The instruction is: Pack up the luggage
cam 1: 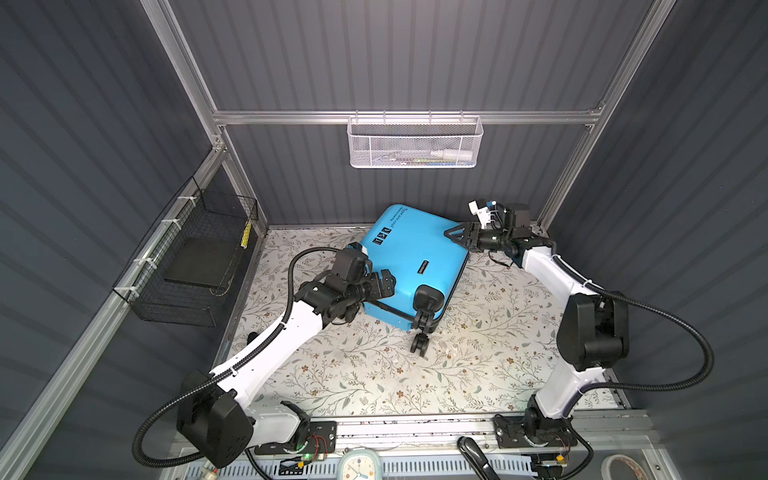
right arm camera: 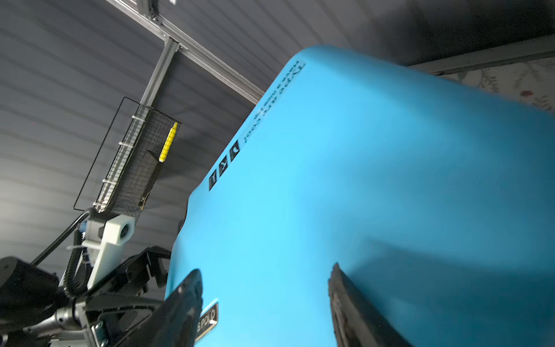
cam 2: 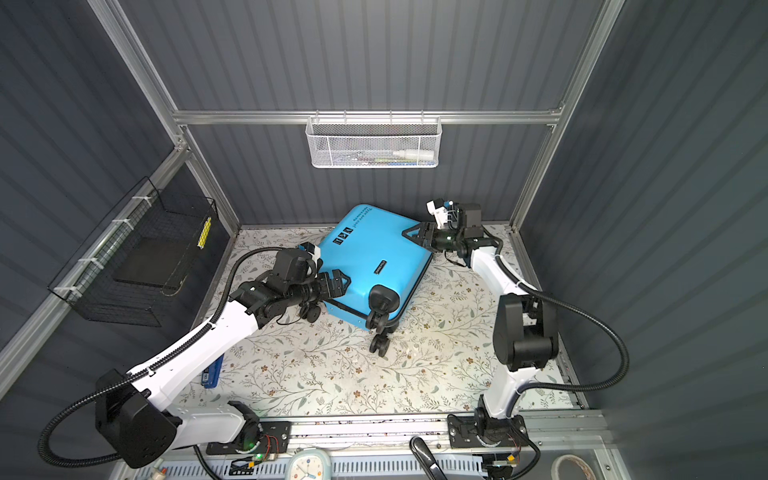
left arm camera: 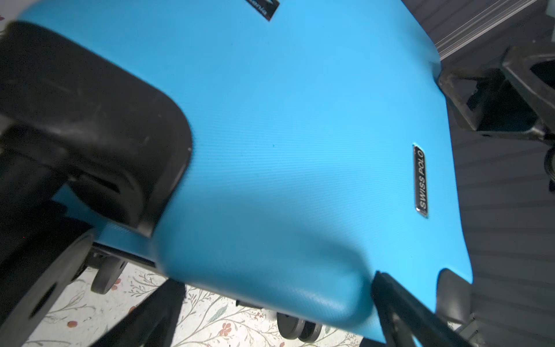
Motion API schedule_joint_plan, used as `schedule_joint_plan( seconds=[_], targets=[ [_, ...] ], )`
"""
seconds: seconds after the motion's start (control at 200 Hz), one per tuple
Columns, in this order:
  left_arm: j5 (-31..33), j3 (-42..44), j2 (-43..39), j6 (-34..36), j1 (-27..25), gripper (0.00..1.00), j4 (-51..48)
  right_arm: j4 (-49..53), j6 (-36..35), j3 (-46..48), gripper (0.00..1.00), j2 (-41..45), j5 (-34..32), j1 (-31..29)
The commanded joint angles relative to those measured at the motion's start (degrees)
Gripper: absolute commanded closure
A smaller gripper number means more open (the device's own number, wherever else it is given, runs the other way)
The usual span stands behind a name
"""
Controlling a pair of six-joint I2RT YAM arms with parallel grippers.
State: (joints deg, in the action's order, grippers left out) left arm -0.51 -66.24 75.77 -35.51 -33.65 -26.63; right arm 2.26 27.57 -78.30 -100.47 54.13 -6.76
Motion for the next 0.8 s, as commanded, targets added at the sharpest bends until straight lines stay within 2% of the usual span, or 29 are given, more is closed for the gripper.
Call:
schedule_joint_plan(
  seconds=[0.0, 0.15, 0.295, 0.395, 0.535, 0.635, 0.795],
  targets=[
    [-0.4, -3.6, 2.8, 5.4, 1.8, 0.0, 2.4, 1.5, 2.7, 9.0, 0.33, 2.6, -2.8, -0.7],
    [-2.9, -3.8, 1.3, 4.8, 1.8, 0.0, 1.8, 6.2, 1.3, 8.1, 0.26, 8.5, -7.8, 1.8],
    [-5.6, 0.7, -4.1, 1.5, 1.8, 0.0, 1.6, 12.0, 1.1, -0.2, 0.22, 8.1, -13.3, 5.3],
    [-5.7, 4.5, -8.2, -0.4, 1.8, 0.0, 1.8, 17.4, 0.5, -9.5, 0.2, 3.1, -15.7, 7.0],
    [-5.2, 7.6, -10.6, -1.6, 1.7, 0.0, 1.8, 26.6, -1.7, -25.4, 0.15, -8.3, -16.8, 7.3],
    [-5.4, 7.9, -10.1, -1.6, 1.8, 0.0, 2.0, 30.1, -1.6, -34.6, 0.12, -16.1, -14.7, 7.4],
    [-5.7, 7.1, -8.0, -0.8, 1.8, 0.0, 2.1, 30.1, 0.8, -43.3, 0.11, -24.6, -10.3, 7.3]
  ],
)
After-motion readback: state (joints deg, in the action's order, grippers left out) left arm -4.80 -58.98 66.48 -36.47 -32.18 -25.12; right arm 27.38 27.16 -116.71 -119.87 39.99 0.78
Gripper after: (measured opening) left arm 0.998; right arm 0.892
